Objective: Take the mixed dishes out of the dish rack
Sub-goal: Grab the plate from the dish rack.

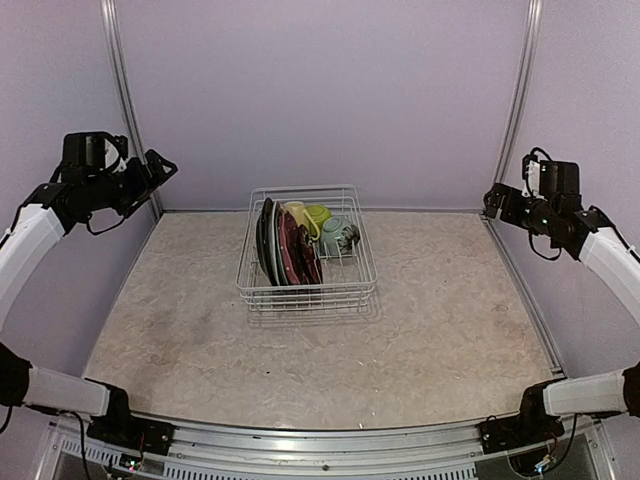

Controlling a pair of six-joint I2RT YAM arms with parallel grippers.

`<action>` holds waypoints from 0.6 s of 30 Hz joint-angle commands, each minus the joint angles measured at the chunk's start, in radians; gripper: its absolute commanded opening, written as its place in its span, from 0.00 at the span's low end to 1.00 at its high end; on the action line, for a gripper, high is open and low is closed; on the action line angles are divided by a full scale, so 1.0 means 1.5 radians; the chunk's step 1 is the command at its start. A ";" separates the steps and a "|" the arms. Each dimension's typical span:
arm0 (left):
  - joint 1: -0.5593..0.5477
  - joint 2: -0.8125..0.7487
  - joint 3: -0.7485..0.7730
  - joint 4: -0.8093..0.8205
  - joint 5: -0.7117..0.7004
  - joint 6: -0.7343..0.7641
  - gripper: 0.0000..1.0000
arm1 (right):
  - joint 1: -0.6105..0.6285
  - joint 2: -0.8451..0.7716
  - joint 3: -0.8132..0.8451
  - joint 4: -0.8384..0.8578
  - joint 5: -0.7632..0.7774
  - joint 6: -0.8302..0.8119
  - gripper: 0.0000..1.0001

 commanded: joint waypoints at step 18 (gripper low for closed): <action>-0.247 0.205 0.164 -0.153 -0.020 0.022 0.93 | -0.037 0.028 -0.089 0.006 -0.204 0.001 1.00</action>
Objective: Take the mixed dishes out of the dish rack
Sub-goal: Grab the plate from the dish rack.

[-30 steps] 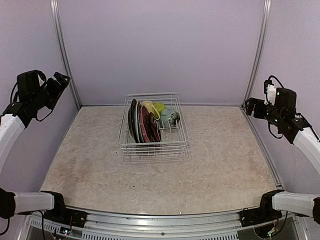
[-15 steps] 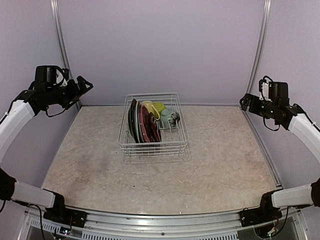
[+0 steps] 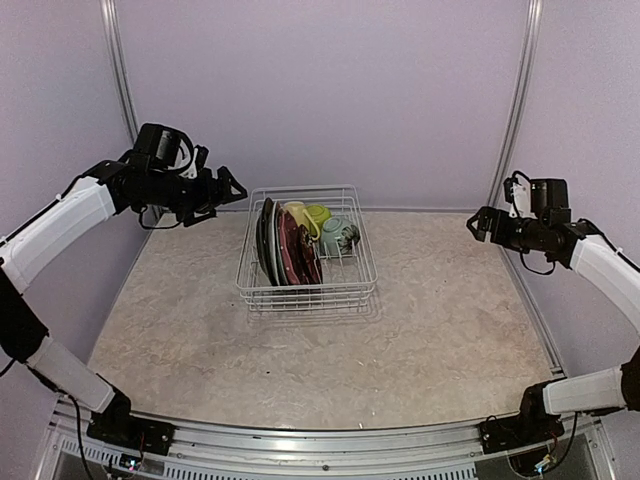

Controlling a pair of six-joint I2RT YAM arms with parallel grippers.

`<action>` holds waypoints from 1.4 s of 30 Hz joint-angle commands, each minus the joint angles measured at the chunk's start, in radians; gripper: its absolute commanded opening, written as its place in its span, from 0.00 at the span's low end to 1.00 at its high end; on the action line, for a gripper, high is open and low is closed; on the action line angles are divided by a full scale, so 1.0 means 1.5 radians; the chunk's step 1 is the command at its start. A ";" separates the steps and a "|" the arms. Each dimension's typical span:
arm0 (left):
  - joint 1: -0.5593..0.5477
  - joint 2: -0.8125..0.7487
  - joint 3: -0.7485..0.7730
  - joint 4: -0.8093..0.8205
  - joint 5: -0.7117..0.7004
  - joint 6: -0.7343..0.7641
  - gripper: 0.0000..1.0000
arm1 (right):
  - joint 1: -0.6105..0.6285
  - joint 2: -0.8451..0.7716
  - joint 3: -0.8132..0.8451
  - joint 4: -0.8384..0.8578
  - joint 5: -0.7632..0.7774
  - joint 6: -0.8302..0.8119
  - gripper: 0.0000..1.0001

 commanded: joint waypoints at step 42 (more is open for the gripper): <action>-0.185 0.469 0.525 -0.403 -0.443 -0.012 0.38 | -0.023 -0.113 -0.127 0.021 0.042 -0.059 1.00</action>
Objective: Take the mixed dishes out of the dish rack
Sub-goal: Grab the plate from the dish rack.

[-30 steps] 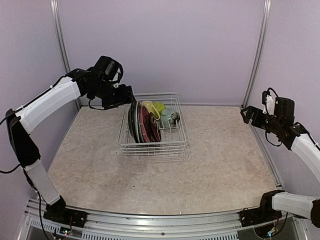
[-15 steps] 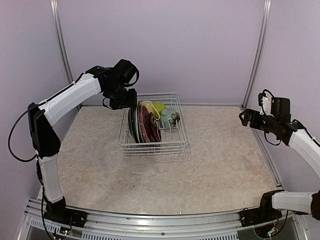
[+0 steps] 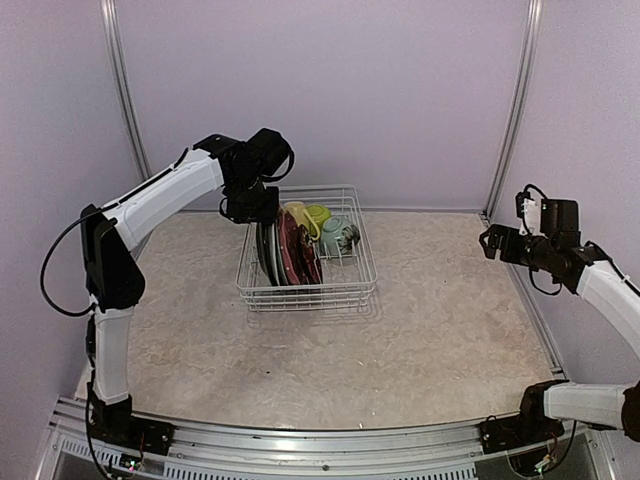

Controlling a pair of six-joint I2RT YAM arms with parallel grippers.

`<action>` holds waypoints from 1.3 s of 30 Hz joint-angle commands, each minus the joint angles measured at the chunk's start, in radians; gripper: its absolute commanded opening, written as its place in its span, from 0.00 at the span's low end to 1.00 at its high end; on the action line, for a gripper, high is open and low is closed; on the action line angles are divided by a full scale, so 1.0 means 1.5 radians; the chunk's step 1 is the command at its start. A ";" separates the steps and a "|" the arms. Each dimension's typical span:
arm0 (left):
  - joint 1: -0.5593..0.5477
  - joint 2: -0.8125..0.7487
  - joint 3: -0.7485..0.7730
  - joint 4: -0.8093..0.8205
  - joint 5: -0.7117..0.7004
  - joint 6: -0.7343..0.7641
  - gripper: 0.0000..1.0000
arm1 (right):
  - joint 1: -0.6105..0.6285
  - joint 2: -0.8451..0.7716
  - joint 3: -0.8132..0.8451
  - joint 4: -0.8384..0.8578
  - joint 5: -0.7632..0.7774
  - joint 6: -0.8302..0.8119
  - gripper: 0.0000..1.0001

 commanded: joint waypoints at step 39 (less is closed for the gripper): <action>-0.045 0.075 0.211 -0.176 -0.187 0.033 0.00 | 0.014 -0.012 -0.040 -0.005 0.018 -0.007 1.00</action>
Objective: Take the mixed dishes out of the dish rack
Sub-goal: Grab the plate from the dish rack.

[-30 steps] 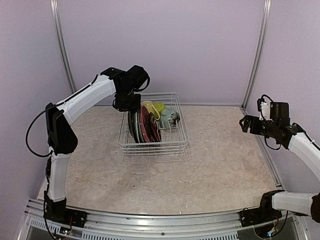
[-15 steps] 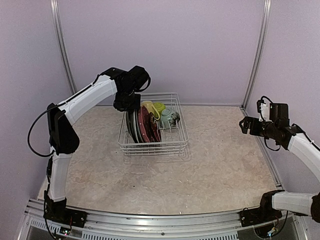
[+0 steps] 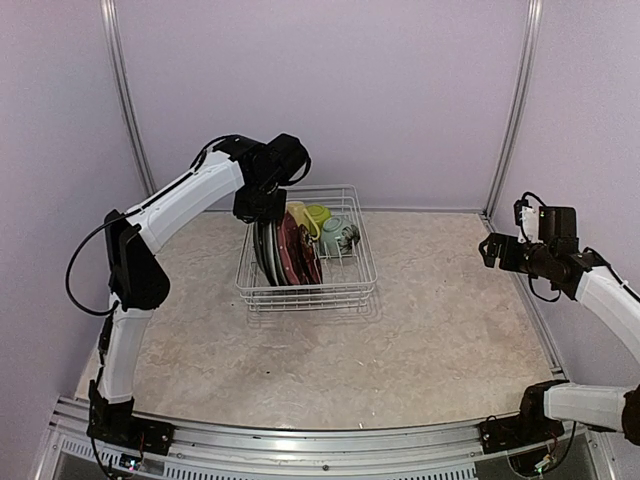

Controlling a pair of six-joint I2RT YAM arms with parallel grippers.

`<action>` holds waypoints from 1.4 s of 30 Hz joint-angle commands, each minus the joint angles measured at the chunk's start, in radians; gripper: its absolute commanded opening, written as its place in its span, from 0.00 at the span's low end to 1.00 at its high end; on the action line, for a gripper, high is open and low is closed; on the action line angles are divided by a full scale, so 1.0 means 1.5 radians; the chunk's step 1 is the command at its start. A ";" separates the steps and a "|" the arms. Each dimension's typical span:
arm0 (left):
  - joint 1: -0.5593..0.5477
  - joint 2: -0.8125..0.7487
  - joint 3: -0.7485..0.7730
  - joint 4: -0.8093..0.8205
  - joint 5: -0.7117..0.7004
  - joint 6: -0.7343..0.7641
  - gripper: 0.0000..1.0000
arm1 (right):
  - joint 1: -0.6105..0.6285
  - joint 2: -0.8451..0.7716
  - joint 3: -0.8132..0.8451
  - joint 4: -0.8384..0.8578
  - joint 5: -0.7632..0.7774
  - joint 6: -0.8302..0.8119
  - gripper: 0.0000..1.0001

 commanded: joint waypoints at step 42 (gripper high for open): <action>-0.081 -0.128 0.088 -0.122 -0.196 0.042 0.00 | 0.058 0.051 0.002 0.026 0.004 0.025 1.00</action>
